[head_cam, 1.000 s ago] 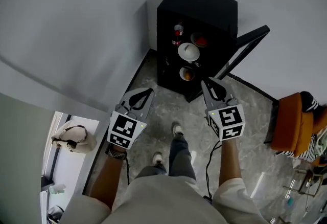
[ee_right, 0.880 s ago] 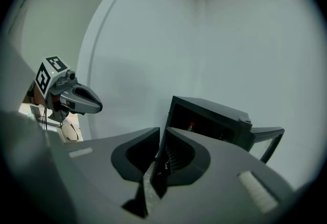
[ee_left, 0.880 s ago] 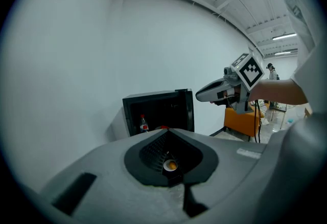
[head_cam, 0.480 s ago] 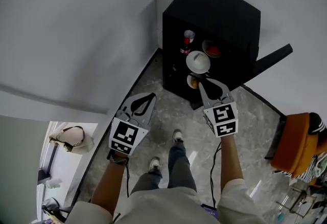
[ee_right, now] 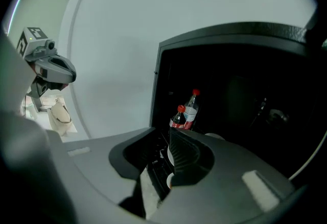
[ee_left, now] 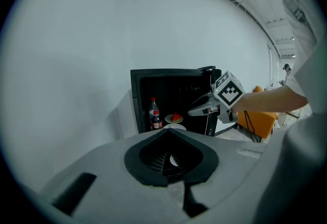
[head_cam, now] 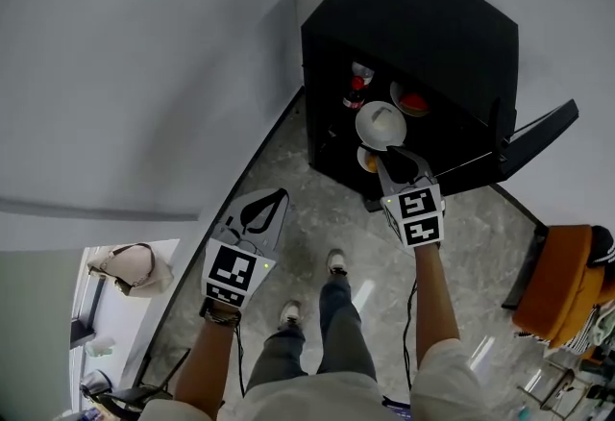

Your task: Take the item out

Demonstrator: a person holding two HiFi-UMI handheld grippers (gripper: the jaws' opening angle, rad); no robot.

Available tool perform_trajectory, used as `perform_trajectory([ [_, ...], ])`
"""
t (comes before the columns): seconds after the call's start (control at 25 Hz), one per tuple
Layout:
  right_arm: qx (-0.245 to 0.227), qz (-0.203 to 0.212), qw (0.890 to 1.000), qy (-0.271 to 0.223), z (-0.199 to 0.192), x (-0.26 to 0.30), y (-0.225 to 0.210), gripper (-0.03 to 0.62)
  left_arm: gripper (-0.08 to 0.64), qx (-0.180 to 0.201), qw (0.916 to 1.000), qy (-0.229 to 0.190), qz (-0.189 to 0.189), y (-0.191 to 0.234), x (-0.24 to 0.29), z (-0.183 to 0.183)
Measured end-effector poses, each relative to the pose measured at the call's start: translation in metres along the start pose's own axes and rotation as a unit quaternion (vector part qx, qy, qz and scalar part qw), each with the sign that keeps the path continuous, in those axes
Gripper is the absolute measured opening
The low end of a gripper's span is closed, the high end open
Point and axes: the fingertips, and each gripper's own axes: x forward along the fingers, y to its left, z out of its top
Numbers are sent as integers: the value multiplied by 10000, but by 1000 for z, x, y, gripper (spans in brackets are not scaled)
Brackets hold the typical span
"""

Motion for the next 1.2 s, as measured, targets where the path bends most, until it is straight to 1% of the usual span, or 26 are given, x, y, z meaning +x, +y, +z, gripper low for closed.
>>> perform_trajectory([
  [0.2,-44,114,9997,208,-20,37,-4,102,5,-141,9998,159,0,3,18,-20],
  [0.32,28,257,9990,371,-38,58,-5,118,5,-269,9994,222,10,3,28,-30],
  [0.48,-83,234,9981,571,-58,81,-8,128,5,-398,9987,314,18,5,42,-42],
  [0.6,-381,139,9961,790,-73,97,-15,145,5,-444,9983,388,5,4,49,-51],
  [0.76,-875,18,9903,1077,-91,120,-23,173,5,-528,9974,487,-5,2,58,-64],
  [0.92,-1373,-90,9807,1387,-110,137,-26,186,5,-598,9966,569,-7,1,62,-74],
  [1.08,-1717,-242,9726,1551,-123,151,-28,192,5,-644,9959,629,19,3,64,-83],
  [1.2,-2205,-432,9600,1673,-128,160,-32,196,5,-686,9955,647,-3,3,67,-88],
])
